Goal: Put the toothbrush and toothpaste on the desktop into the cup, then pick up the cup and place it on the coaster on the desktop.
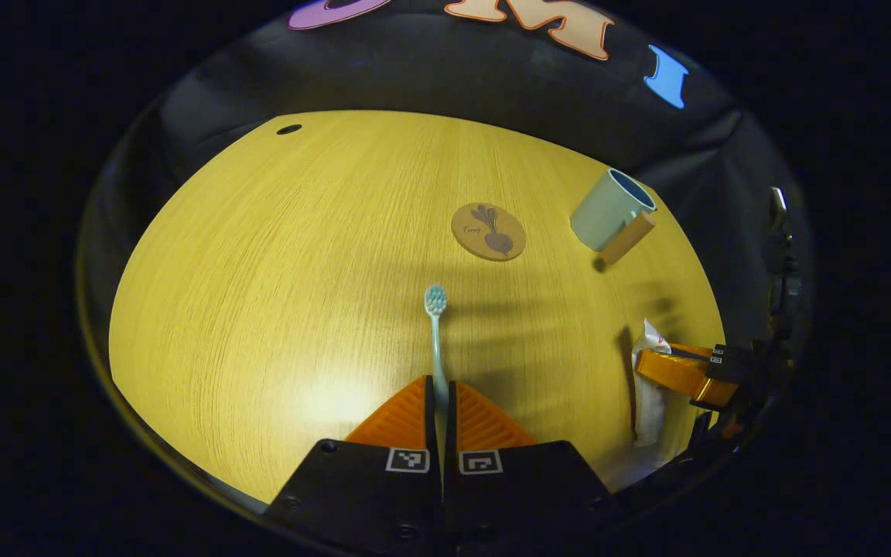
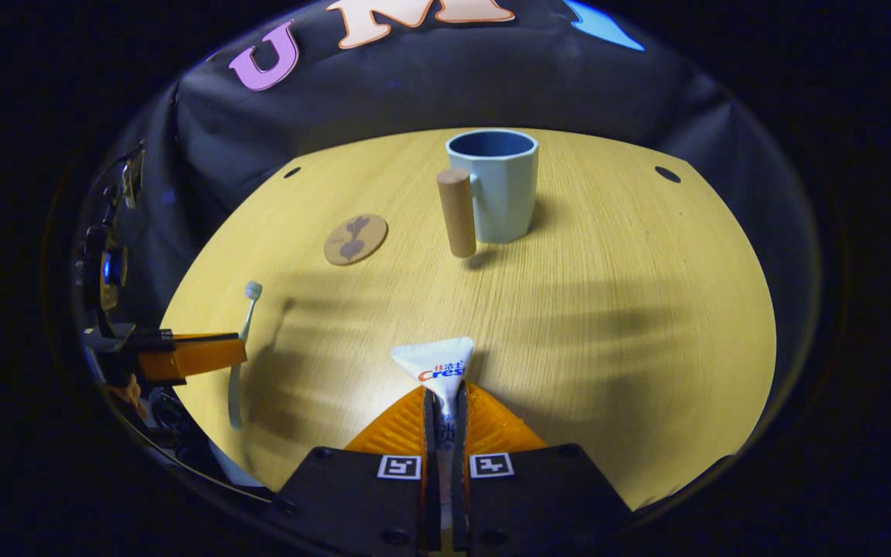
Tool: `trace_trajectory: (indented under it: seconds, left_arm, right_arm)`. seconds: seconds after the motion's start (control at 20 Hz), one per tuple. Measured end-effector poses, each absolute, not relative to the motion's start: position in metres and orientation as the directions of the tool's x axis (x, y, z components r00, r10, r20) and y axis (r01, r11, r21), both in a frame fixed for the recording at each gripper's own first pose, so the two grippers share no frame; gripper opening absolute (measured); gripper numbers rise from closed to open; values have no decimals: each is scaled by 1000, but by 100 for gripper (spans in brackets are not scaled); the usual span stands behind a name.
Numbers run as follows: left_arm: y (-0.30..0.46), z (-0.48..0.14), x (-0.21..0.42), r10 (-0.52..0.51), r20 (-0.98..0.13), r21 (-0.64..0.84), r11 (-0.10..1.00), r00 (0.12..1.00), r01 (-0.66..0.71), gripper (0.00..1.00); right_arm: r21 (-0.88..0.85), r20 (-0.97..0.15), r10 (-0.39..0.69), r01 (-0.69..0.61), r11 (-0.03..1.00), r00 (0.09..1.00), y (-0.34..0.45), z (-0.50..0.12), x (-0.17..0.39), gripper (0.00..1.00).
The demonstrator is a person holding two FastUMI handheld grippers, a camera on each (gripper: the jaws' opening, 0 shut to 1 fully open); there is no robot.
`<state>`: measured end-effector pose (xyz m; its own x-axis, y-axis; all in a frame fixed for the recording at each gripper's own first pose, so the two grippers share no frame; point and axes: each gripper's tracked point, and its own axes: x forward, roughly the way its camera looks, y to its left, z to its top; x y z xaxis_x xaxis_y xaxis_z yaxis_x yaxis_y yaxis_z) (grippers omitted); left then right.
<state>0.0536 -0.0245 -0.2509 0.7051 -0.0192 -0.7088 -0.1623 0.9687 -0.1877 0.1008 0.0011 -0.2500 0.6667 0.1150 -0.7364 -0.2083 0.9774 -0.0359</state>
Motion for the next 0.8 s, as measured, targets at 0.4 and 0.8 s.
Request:
trace_trajectory:
  seconds: [0.4,0.8]
  left_arm:
    - [-27,-231,56,-30,-651,-212,967,759,-144,0]
    - [-28,-221,54,-39,-621,-238,961,783,-141,1]
  right_arm:
    - [-2,-583,189,-234,972,790,18,-184,123,7]
    - [63,-401,260,-257,964,878,33,-108,157,3]
